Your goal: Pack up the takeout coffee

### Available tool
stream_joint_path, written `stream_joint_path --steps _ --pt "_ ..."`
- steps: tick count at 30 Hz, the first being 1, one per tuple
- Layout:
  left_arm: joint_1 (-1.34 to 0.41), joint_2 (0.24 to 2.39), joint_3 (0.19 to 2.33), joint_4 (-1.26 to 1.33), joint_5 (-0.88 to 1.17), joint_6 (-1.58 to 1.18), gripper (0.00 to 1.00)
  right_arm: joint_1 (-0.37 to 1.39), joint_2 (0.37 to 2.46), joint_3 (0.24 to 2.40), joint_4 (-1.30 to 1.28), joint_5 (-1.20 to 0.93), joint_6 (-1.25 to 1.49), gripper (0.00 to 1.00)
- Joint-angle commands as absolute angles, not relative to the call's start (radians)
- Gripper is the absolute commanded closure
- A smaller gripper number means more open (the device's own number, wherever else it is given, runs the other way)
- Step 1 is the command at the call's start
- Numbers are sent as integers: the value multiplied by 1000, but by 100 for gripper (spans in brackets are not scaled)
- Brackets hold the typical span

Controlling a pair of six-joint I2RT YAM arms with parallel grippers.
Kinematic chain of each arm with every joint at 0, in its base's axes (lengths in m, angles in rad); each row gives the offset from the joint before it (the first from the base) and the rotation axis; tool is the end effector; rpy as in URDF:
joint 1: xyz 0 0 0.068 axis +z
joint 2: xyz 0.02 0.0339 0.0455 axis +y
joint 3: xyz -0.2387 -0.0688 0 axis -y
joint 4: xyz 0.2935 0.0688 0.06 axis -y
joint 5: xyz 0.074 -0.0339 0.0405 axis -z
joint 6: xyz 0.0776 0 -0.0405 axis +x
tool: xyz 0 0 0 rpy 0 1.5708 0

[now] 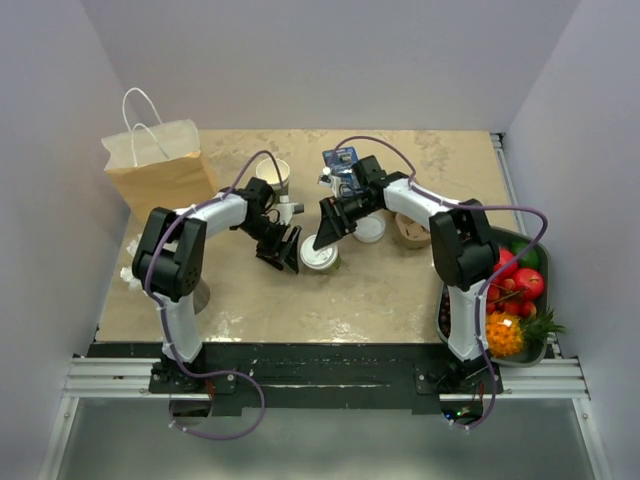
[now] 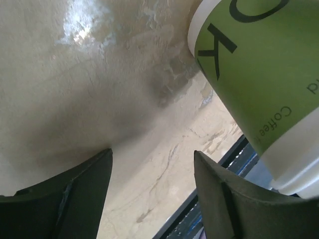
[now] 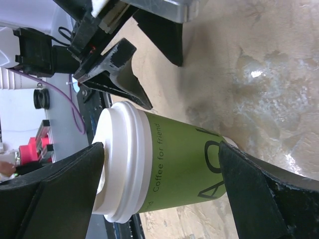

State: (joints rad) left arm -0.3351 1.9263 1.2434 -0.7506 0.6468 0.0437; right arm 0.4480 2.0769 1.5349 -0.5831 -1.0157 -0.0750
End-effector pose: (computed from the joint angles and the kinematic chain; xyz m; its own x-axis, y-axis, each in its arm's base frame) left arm 0.3503 -0.1715 0.0640 -0.9197 0.3572 -0.1628 0.3809 0.7116 -0.5904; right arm 0.3929 0.2620 0.1186 -0.7691 -0.4135 -0.4873 -0.6179 0.2861 0.7324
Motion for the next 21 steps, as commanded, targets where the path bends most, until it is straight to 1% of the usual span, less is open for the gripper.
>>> stream_joint_path --steps 1,2,5,10,14,21 --pt "-339 1893 1330 -672 696 86 29 434 2094 1586 -610 -1052 -138 3" --pt "-337 1887 1353 -663 748 87 29 433 2095 1589 -612 -1061 -138 3" --pt "-333 1864 1367 -647 802 87 28 433 2105 1603 -623 -1077 -138 3" --pt "-319 1830 1335 -683 813 124 28 423 2109 1621 -663 -1106 -193 3" --pt "-318 1801 1313 -686 828 147 28 411 2120 1657 -750 -1123 -265 2" --pt "-318 1717 1278 -652 776 241 28 377 2134 1733 -759 -1154 -307 1"
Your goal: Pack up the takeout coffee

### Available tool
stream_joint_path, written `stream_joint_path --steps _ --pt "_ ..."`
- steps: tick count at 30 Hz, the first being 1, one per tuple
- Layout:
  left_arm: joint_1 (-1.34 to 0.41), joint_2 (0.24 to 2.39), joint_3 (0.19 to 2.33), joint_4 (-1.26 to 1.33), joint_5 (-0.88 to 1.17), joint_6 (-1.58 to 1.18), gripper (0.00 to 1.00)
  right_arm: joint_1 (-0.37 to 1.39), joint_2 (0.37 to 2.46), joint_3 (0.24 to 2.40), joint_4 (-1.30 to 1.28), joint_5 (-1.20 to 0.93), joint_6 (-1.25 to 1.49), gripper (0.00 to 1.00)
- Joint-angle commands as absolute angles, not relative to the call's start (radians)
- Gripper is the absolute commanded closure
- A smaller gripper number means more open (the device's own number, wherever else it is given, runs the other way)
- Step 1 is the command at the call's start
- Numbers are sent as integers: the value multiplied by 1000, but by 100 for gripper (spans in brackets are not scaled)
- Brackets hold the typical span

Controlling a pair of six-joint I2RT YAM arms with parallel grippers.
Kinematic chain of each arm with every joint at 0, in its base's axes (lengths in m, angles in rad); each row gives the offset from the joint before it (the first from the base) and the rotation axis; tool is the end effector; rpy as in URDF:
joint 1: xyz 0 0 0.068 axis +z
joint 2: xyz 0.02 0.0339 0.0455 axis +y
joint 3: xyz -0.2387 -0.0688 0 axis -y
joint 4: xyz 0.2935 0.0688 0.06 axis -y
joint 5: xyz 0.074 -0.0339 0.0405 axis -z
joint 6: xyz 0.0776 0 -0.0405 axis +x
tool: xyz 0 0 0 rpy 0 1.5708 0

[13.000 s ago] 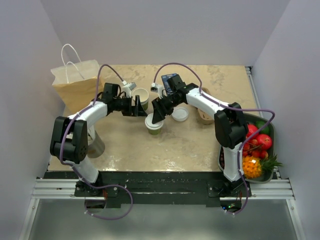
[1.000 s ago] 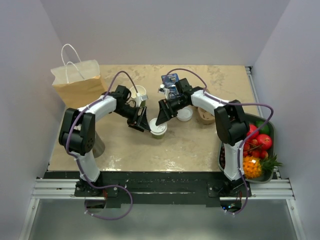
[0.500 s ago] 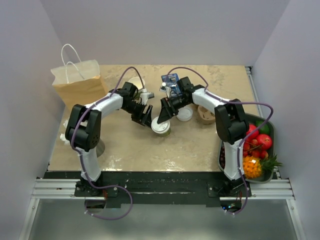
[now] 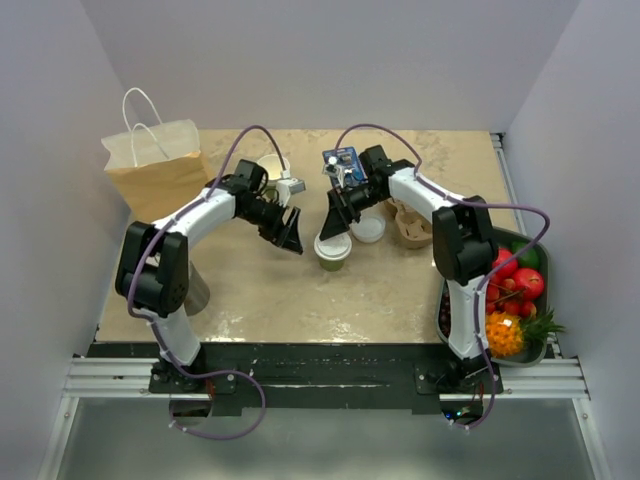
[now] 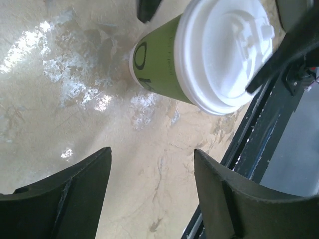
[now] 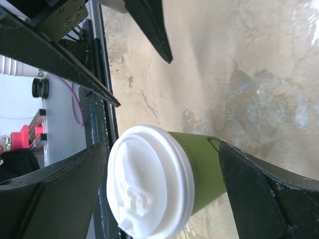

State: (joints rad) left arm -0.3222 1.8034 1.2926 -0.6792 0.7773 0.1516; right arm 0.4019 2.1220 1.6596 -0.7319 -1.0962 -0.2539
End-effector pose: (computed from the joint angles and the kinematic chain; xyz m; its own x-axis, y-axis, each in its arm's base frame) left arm 0.3702 -0.1810 0.1346 -0.7991 0.3802 -0.4657 0.6005 0.5424 -0.5875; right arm 0.4099 0.2492 0.1378 -0.7079 -0.4256 -0.5636 -0.6793 0.1919 0.7083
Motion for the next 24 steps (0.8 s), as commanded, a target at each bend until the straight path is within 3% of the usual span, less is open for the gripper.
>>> stream_joint_path --steps 1,10,14,20,24 --pt "-318 1703 1278 -655 778 255 28 376 2140 1744 -761 -1155 -308 1" --pt "-334 1589 1344 -577 798 357 26 344 2068 1821 -674 -1108 -241 1" --pt "-344 1554 1382 -532 746 377 25 324 1939 1780 -605 -901 -239 1" --pt "-345 1519 1466 -566 701 425 21 275 1763 1661 -517 -784 -230 1" --pt "-345 1471 1583 -571 660 460 4 276 1686 1576 -577 -741 -362 1"
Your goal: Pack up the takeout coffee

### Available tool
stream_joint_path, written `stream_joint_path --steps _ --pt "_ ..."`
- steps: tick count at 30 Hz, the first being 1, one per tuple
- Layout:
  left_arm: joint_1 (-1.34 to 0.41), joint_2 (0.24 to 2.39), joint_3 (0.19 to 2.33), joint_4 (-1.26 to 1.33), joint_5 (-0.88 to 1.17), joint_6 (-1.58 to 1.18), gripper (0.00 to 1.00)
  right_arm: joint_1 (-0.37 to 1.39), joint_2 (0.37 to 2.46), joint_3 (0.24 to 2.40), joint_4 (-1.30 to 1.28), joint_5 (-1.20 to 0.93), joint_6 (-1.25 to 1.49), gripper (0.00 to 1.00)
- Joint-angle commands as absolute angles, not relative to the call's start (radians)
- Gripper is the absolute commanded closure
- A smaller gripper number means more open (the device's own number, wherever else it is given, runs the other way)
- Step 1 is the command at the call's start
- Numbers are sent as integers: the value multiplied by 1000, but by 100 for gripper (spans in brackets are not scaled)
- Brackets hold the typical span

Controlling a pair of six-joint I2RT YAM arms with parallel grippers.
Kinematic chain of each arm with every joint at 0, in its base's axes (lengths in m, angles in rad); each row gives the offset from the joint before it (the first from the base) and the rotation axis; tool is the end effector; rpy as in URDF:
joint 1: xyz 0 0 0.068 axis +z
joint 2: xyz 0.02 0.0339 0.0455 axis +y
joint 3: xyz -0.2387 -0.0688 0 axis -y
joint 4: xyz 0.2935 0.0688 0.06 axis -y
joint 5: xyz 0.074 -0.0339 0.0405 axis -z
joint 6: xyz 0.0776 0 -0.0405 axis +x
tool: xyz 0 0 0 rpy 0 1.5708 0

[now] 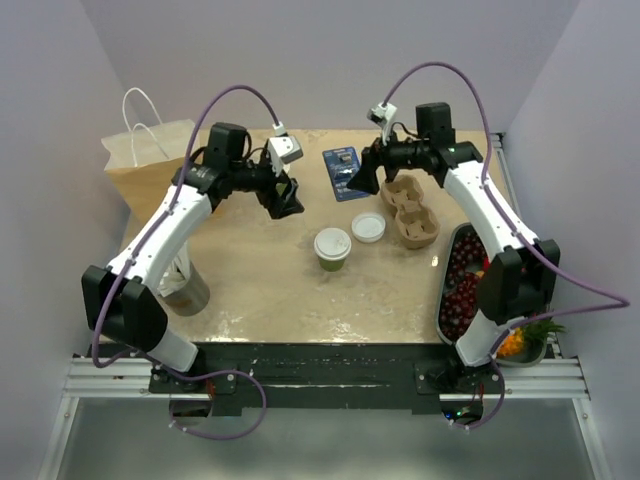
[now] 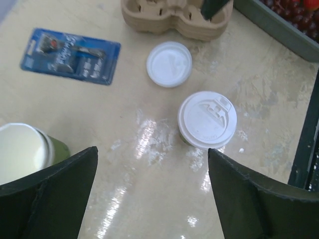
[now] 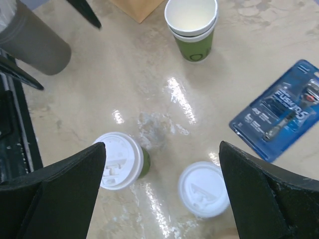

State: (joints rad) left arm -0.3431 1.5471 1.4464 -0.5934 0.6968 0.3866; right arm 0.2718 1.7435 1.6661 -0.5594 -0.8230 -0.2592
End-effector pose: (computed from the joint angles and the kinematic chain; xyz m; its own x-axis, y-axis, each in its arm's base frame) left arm 0.3741 -0.1865 0.2969 -0.2855 0.4091 -0.8667 0.8963 0.4341 -0.0904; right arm 0.4280 0.1784 0.3104 -0.3613 -0.2816 -0.8889 -0.8722 0.4393 0.2153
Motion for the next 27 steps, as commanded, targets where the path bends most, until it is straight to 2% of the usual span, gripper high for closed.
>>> stream_joint_path --steps 1,6,13,15,18,27 --pt "-345 1473 1609 -577 634 469 2 275 1668 1550 -577 -718 -376 1" --pt "-345 1502 1680 -572 523 390 0 287 1608 1441 -727 -635 -630 1" --pt "-344 1485 1531 -391 477 183 0 363 1516 1218 -753 -578 -880 1" --pt "-338 1480 1528 -374 453 178 0 394 1513 1175 -710 -572 -864 1" --pt "-324 1463 1535 -348 372 218 1 455 1525 1134 -516 -491 -720 1" --pt "-279 1388 1623 -436 203 328 0 488 1643 1120 -341 -465 -539 1"
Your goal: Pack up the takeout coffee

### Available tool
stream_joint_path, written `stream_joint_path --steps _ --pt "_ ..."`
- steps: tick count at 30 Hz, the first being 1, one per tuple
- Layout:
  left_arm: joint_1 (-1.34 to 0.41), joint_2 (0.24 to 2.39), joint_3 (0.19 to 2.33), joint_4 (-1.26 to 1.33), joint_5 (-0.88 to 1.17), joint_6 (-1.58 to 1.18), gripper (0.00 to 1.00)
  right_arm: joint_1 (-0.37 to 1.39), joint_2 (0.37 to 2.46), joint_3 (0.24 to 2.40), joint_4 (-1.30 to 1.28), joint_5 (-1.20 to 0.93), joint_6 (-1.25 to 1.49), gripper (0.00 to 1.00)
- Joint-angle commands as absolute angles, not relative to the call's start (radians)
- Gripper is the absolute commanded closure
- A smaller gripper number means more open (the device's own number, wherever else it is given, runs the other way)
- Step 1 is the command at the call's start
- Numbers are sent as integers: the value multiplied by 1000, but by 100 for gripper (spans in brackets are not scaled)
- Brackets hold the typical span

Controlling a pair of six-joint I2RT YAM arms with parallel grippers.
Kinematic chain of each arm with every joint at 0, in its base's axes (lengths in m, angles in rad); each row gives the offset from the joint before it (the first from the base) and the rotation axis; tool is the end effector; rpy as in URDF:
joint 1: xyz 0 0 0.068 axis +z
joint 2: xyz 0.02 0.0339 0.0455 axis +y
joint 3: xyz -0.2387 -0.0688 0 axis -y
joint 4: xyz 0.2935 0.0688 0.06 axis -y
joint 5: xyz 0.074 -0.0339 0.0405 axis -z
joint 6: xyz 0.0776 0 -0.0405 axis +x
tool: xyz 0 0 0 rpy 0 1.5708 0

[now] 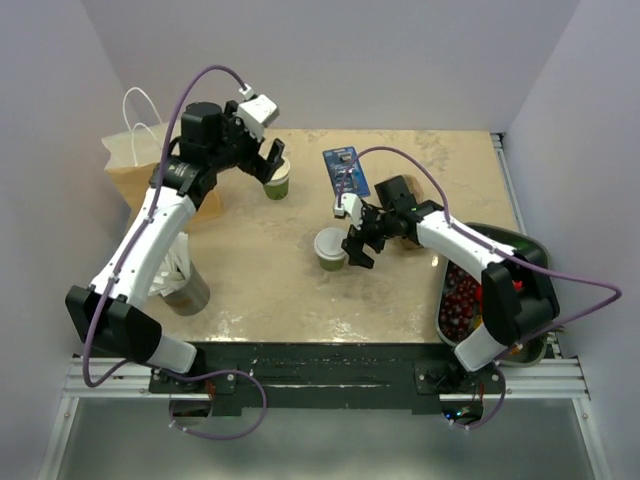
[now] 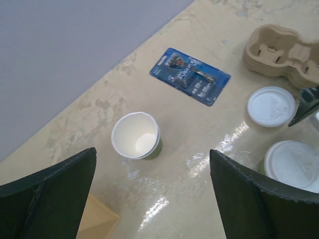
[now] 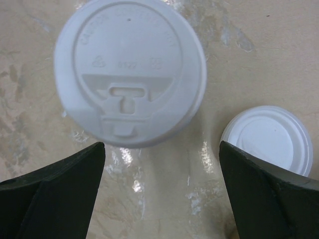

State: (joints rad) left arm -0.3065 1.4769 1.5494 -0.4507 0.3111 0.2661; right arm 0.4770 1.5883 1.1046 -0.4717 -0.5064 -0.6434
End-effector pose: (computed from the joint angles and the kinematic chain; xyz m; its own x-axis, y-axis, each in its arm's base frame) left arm 0.3965 -0.1504 0.3776 -0.1928 0.3236 -0.9263 0.6314 0.7636 0.1353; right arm 0.3326 0.2142 0.1529 -0.1903 -0.6889 -0.6995 -0.9554 0.2938 -0.0295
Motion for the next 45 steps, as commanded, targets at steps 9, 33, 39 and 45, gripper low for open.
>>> stream_joint_path --steps 9,33,39,45 --pt "-181 1410 1700 -397 229 264 0 505 1761 1230 -279 -474 -387 1" --pt "-179 1552 1692 -233 515 92 0 193 1759 1564 -645 -172 -244 17" --pt "-196 1604 1715 -204 495 64 0 193 1849 1628 -753 -179 -249 39" --pt "-196 1634 1747 -204 495 63 0 190 1827 1572 -727 -118 -216 39"
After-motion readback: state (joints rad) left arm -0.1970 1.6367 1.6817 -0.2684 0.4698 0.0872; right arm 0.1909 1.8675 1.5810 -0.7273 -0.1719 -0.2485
